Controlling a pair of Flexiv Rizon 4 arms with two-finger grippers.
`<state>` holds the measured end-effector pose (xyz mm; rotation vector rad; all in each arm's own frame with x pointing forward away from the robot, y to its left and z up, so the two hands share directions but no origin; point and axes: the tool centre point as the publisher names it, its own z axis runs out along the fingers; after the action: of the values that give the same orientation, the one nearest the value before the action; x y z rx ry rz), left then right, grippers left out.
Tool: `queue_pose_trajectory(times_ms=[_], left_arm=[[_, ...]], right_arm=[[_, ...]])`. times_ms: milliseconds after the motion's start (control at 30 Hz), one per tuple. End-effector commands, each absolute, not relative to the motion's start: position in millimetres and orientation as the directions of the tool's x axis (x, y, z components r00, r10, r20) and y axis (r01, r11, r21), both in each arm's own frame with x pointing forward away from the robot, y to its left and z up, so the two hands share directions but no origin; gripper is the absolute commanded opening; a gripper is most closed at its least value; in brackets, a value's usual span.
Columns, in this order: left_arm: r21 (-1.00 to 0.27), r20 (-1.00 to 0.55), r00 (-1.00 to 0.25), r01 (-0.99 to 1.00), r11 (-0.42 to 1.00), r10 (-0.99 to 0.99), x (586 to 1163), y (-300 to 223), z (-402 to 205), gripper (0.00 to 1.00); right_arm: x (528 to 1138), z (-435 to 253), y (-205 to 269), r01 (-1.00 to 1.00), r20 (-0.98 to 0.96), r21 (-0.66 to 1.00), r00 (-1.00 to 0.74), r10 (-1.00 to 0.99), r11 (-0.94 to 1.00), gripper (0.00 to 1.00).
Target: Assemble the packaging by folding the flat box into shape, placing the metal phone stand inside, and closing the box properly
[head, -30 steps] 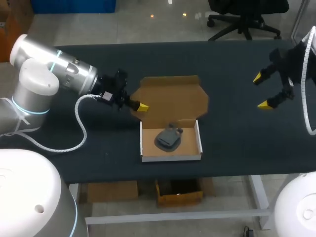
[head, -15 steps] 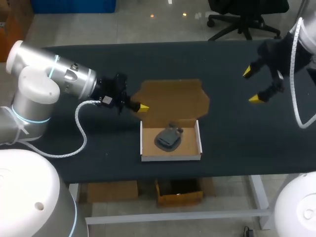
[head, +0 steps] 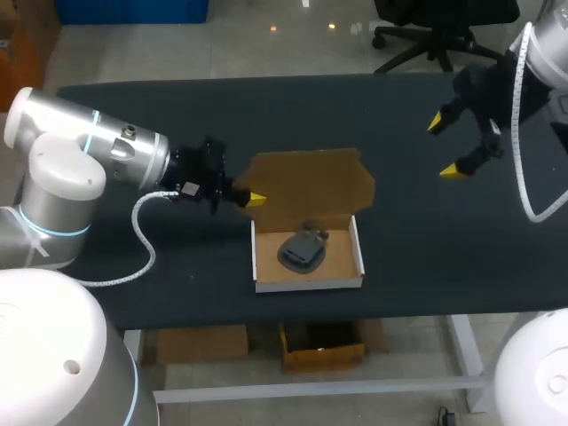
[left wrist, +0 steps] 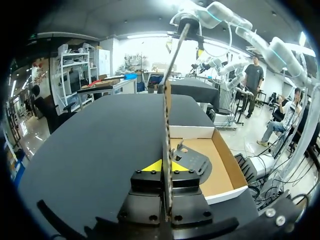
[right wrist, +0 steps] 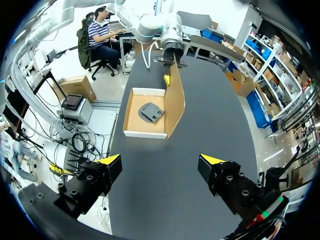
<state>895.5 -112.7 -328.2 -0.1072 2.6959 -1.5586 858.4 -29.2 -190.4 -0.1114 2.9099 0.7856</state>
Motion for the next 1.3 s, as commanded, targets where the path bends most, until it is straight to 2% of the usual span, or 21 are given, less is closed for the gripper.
queue_pose_trajectory(times_ms=[33,900,1300], left_arm=[[-0.866,0.001,-0.997,-0.036,0.498,-0.071,893.3,-112.0,-327.5,0.0],[-0.868,-0.024,-0.999,-0.002,0.497,-0.045,895.0,-112.3,-326.8,0.0],[-0.868,-0.024,-0.999,-0.002,0.497,-0.045,895.0,-112.3,-326.8,0.0]], right_arm=[[863.6,-188.2,-25.0,-0.107,-0.128,0.493,-0.991,-0.05,0.864,1.0],[864.0,-188.4,-21.3,-0.102,-0.115,0.488,-0.992,-0.052,0.867,1.0],[915.1,-163.3,37.0,-0.148,-0.003,0.371,-0.987,-0.158,0.917,1.0]])
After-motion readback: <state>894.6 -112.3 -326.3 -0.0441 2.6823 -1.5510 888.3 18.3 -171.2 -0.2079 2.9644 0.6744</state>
